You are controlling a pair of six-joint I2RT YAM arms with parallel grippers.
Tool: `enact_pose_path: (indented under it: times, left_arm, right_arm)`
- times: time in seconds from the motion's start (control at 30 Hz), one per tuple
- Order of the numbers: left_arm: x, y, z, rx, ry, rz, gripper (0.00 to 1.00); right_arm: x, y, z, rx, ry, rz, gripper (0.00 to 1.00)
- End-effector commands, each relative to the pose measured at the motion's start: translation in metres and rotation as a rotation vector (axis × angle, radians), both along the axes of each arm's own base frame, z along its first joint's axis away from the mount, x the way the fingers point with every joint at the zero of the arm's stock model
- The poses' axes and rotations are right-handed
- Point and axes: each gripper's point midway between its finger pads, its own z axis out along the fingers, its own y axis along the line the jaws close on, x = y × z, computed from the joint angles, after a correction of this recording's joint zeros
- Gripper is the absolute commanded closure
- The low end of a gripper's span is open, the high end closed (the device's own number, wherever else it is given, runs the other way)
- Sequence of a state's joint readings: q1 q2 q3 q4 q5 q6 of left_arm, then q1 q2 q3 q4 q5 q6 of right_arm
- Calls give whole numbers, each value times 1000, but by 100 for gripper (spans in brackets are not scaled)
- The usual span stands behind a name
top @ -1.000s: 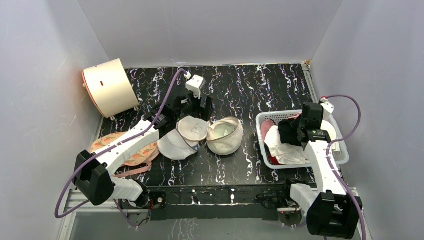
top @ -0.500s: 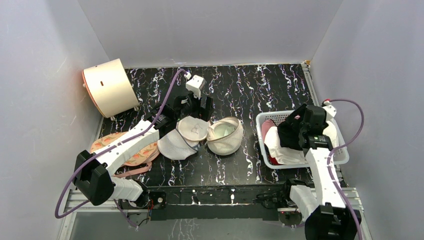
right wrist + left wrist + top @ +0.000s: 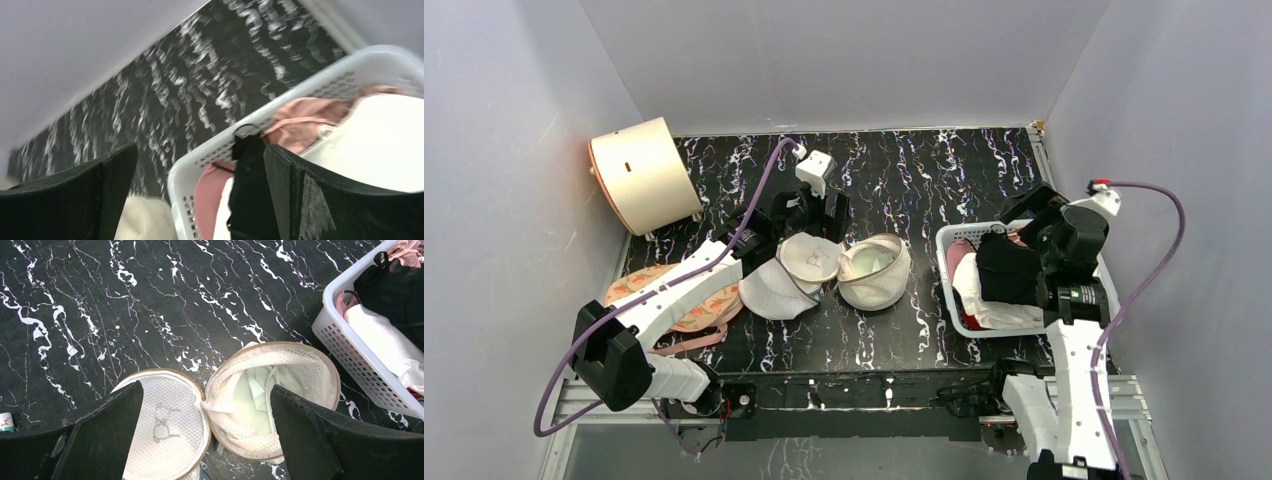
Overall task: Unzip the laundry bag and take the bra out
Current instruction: Place the bra in the bin, then pick up the bra from the laundry bag.
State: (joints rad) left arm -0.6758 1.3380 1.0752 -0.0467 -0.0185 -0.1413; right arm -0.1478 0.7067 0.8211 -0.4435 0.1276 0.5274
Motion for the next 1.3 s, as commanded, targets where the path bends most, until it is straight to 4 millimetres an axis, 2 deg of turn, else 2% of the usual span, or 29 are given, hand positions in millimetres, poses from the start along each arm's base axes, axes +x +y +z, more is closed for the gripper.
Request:
enact_pose_path:
  times: [0.0, 0.1, 0.23, 0.37, 0.53, 0.6, 0.67, 0.83, 0.97, 1.03, 1.1, 1.17, 1.27]
  left_arm:
    - [4, 4, 30, -33, -63, 17, 2]
    - [5, 6, 31, -32, -68, 29, 2]
    - [6, 10, 31, -22, -74, 48, 2]
    - [10, 19, 33, -3, -93, 93, 2]
    - [14, 34, 40, 6, -132, 166, 2]
    - [15, 40, 42, 12, -150, 190, 2]
    - [15, 43, 45, 9, -167, 202, 2]
    - [15, 43, 46, 5, -168, 202, 2]
    - [14, 41, 45, 0, -165, 194, 2]
    - [14, 40, 44, -1, -162, 186, 2]
    - [13, 38, 42, -4, -154, 176, 2]
    - [12, 33, 38, -23, -137, 169, 2]
    - [11, 22, 33, -58, -85, 151, 2]
  right_arm:
    - [21, 75, 5, 34, -35, 484, 2]
    - [22, 113, 11, 103, -74, 721, 6]
    - [18, 159, 24, 129, -108, 905, 8]
    - [10, 231, 10, 118, 20, 1058, 15]
    - [-1, 291, -21, 139, 169, 1161, 35]
    - [-7, 308, -36, 128, 225, 1177, 40]
    - [-11, 315, -55, 103, 291, 1153, 45]
    - [-31, 321, -105, 37, 438, 1083, 59]
    - [-54, 324, -133, 58, 452, 1083, 69]
    - [-59, 320, -149, 81, 448, 1063, 71]
    - [-63, 313, -165, 105, 457, 1020, 77]
    - [-69, 314, -173, 158, 441, 1020, 79]
    - [-74, 320, -168, 207, 417, 1049, 78]
